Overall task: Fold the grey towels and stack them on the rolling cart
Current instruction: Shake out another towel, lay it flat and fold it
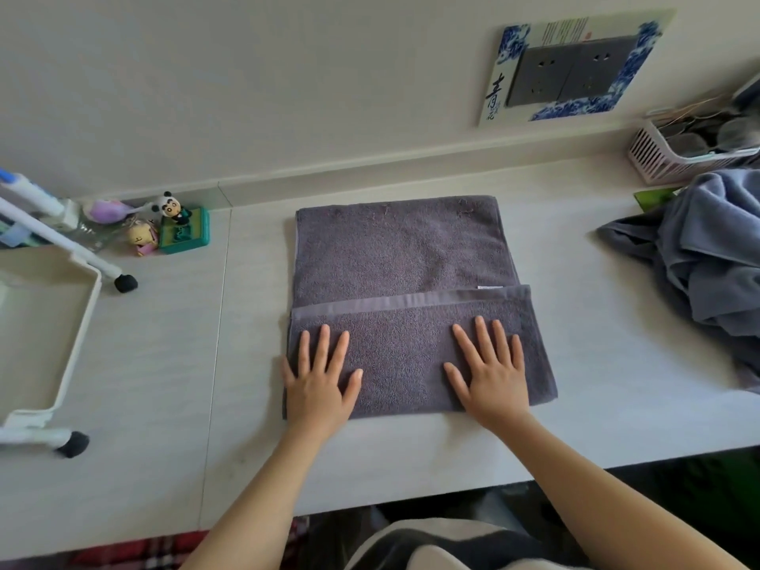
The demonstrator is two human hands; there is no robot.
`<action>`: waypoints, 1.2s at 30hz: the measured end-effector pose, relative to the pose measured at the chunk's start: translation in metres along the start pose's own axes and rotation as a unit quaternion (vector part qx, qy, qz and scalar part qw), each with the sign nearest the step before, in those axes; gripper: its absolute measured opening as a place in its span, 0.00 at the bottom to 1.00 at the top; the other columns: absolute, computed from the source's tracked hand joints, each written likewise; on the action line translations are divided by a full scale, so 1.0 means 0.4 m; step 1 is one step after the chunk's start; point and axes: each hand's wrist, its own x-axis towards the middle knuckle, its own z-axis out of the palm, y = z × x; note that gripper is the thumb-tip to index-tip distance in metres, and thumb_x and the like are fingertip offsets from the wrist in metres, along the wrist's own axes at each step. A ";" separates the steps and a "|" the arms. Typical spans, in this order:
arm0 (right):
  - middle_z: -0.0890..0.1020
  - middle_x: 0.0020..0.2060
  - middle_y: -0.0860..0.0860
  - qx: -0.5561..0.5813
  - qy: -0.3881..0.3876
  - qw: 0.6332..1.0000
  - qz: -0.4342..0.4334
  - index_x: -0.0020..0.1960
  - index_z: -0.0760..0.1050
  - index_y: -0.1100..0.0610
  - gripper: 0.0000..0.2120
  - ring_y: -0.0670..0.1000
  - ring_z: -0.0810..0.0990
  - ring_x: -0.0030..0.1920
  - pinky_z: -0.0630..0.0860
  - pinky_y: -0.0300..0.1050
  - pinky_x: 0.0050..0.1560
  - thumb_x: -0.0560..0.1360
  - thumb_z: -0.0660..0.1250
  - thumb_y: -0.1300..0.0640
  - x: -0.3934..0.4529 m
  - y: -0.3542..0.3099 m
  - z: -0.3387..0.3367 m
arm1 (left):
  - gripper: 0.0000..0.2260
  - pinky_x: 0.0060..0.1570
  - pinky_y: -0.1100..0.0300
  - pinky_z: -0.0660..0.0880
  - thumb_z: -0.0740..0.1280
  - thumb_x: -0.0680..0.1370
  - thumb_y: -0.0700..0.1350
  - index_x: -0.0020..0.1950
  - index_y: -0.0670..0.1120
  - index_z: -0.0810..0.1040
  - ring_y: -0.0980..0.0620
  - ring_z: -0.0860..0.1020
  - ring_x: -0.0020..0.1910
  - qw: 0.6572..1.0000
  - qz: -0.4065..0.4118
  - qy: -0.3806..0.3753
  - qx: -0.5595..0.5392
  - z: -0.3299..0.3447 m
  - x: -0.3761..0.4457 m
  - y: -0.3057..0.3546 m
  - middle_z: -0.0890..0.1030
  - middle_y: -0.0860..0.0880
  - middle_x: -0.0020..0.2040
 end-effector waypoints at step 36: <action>0.68 0.70 0.52 0.052 -0.024 0.996 -0.072 0.72 0.63 0.52 0.21 0.54 0.60 0.72 0.51 0.49 0.69 0.81 0.54 0.48 0.680 0.054 -0.140 | 0.20 0.72 0.42 0.43 0.51 0.83 0.49 0.75 0.47 0.60 0.47 0.56 0.75 0.997 -0.034 0.009 -0.065 -0.166 0.646 0.083 0.63 0.45 0.74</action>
